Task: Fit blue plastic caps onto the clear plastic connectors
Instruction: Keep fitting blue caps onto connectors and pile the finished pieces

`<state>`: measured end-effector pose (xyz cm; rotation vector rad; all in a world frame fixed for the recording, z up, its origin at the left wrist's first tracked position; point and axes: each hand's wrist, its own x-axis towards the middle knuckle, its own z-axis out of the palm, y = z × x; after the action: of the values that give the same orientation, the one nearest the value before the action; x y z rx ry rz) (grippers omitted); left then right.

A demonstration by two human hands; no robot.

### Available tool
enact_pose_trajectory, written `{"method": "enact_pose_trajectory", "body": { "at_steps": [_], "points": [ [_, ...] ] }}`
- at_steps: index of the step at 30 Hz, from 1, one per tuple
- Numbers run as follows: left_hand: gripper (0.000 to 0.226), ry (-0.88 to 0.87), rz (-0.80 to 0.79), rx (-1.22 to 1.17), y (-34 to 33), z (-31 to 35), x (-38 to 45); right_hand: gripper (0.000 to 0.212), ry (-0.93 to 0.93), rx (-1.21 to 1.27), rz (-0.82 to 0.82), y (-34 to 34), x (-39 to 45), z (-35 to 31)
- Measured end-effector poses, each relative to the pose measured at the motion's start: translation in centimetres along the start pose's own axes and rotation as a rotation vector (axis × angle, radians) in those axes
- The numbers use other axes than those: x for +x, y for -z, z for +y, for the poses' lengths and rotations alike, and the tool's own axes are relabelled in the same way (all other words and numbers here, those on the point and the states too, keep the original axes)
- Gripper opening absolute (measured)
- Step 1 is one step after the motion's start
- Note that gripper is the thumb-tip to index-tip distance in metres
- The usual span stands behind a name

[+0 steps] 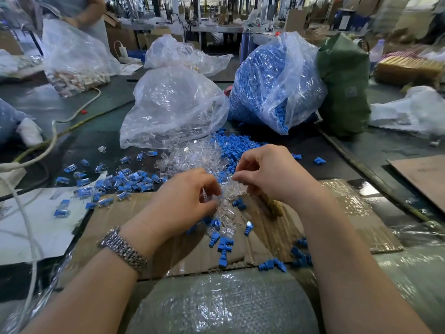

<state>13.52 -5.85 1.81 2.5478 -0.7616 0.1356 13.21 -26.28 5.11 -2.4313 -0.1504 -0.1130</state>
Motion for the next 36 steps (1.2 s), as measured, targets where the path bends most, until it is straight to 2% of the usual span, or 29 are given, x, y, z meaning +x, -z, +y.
{"method": "enact_pose_trajectory", "body": {
  "at_steps": [5,14,17,22,25,29,36],
  "points": [
    [0.018,0.013,-0.04,0.024,-0.6,0.1,0.2,0.008,0.026,0.002,0.028,0.1,0.0,0.2],
    [0.006,-0.021,0.071,-0.022,-0.3,0.1,0.1,0.01,0.035,0.053,0.04,0.3,0.1,0.4],
    [0.012,0.051,0.133,-0.295,0.5,0.1,0.2,0.01,0.053,0.15,0.028,0.3,0.0,0.2],
    [0.023,0.266,0.081,-0.959,1.6,0.0,0.2,0.007,0.166,0.334,0.044,0.9,-0.2,-0.5],
    [0.028,0.336,0.079,-1.265,1.7,0.1,0.2,0.005,0.236,0.363,0.021,0.9,-0.4,-0.7],
    [0.018,0.328,0.081,-1.403,1.7,0.2,0.3,0.008,0.297,0.348,0.009,0.5,-0.4,-0.9],
    [0.016,0.311,0.103,-1.435,1.8,0.6,0.3,0.011,0.331,0.353,-0.006,0.2,-0.4,-0.8]
  ]
}}
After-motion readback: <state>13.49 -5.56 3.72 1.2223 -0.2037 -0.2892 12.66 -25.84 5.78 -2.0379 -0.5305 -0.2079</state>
